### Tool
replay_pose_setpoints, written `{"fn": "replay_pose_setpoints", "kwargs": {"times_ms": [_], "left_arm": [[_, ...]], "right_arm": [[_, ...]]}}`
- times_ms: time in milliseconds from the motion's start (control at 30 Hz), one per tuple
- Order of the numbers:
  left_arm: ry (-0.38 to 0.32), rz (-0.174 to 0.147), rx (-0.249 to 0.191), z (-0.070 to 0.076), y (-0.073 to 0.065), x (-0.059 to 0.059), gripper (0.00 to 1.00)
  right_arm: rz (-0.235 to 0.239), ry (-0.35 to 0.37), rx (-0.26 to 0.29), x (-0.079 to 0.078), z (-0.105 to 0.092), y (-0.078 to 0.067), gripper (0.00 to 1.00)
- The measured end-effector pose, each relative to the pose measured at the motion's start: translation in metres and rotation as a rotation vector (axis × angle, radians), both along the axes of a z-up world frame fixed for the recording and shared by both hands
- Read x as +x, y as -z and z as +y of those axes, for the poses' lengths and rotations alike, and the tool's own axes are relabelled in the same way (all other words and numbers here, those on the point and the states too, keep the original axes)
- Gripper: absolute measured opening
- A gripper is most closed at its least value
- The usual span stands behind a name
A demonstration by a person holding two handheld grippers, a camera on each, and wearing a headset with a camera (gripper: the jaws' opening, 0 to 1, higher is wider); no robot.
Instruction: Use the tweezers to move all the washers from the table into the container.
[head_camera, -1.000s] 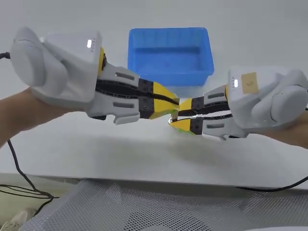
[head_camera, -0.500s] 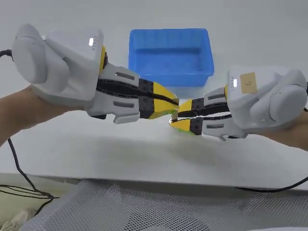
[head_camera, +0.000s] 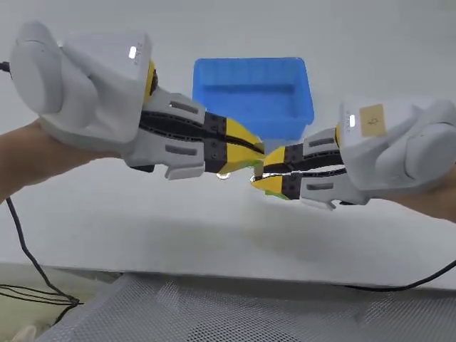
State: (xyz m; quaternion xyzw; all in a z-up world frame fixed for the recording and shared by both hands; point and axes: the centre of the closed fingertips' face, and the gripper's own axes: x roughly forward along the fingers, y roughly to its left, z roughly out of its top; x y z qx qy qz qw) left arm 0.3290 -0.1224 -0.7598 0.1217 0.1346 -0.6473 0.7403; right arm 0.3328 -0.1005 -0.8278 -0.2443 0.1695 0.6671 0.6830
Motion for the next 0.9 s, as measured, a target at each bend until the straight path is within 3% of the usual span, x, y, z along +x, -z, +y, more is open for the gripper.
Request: {"fn": "replay_pose_setpoints", "kwargs": {"times_ms": [433,667,900], "left_arm": [[0.046,-0.094,-0.003,0.001,-0.038,0.012,0.05],[0.064,-0.137,0.001,0.005,-0.052,0.027,0.05],[0.072,-0.162,0.01,0.009,-0.056,0.048,0.05]], "right_arm": [[-0.093,0.013,0.003,0.02,0.001,-0.037,0.09],[-0.136,0.019,0.003,0.038,0.006,-0.051,0.09],[-0.155,0.028,0.009,0.064,0.01,-0.055,0.09]]}}
